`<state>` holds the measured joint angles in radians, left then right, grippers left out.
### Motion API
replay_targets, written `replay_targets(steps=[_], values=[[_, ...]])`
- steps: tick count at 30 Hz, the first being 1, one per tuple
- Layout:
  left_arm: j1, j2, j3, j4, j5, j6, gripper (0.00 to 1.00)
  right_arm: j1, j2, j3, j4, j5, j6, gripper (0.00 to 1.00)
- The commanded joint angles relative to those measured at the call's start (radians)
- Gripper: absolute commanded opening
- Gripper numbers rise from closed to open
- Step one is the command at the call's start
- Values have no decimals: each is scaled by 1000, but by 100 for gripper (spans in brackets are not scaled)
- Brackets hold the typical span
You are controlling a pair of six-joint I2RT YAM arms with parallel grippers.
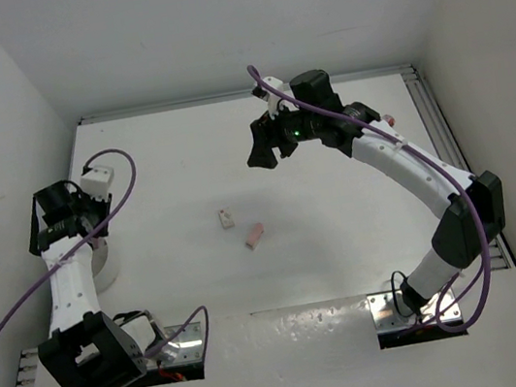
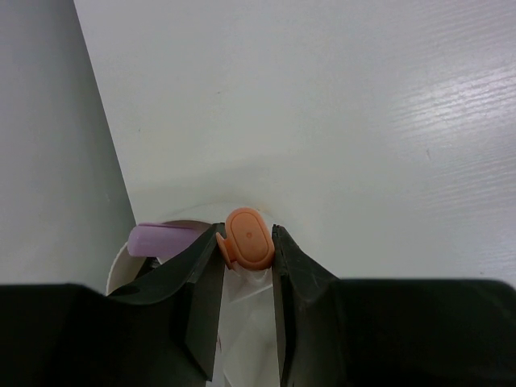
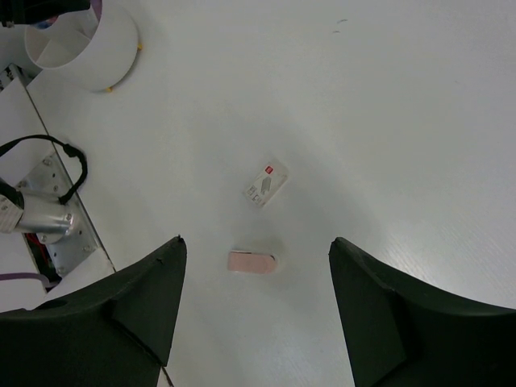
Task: Sort the stationery into containers
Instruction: Place the stationery in the storage box.
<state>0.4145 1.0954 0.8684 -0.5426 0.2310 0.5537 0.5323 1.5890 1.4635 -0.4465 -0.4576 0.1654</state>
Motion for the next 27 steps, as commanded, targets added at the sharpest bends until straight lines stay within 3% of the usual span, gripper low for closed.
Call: replay_targets(steps=[1,10,12,18,19,20,21,23,27], values=[[15,-26,-20,35,30,-20,0,-3,3,21,20,-19,5,71],[27,-61,-59,66,-25,-104,0,-5,-1,12,22,-21,5,71],[29,-71,-62,67,-58,-124,4,-3,-3,8,22,-21,5,71],[41,-130,-52,87,-120,-181,35,-3,-4,-2,25,-23,5,71],[43,-135,-48,90,-125,-186,42,-5,-4,-2,23,-24,5,71],[41,-137,-43,89,-131,-196,57,-5,-6,-2,25,-24,5,71],[41,-134,-28,87,-143,-201,63,-5,-6,-2,25,-24,5,71],[41,-129,-9,70,-147,-210,69,-3,-6,-2,25,-24,5,71],[44,-111,38,32,-148,-224,73,-5,-11,-6,22,-24,5,71]])
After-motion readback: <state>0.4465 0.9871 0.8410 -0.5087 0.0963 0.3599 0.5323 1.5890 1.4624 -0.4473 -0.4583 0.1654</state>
